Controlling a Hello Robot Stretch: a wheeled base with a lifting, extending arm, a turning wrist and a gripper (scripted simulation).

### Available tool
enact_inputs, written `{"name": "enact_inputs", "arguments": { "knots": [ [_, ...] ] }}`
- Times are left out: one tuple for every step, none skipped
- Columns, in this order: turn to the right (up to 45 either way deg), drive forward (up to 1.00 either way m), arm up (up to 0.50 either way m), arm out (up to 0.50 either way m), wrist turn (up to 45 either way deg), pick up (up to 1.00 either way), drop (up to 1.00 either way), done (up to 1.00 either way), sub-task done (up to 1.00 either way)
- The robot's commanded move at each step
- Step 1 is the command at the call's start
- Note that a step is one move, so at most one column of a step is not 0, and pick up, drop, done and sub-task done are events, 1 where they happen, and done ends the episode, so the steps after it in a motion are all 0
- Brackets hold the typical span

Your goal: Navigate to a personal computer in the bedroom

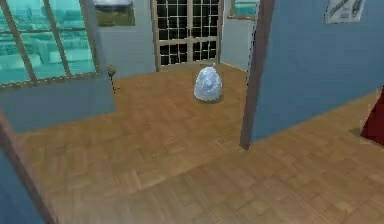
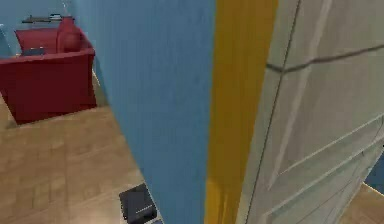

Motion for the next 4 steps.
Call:
{"name": "enact_inputs", "arguments": {
  "knots": [
    [-45.0,0.0,0.0,0.0,0.0,0.0,0.0,0.0,0.0],
    [-27.0,0.0,0.0,0.0,0.0,0.0,0.0,0.0,0.0],
    [0.0,0.1,0.0,0.0,0.0,0.0,0.0,0.0,0.0],
    [-27.0,0.0,0.0,0.0,0.0,0.0,0.0,0.0,0.0]
  ]
}}
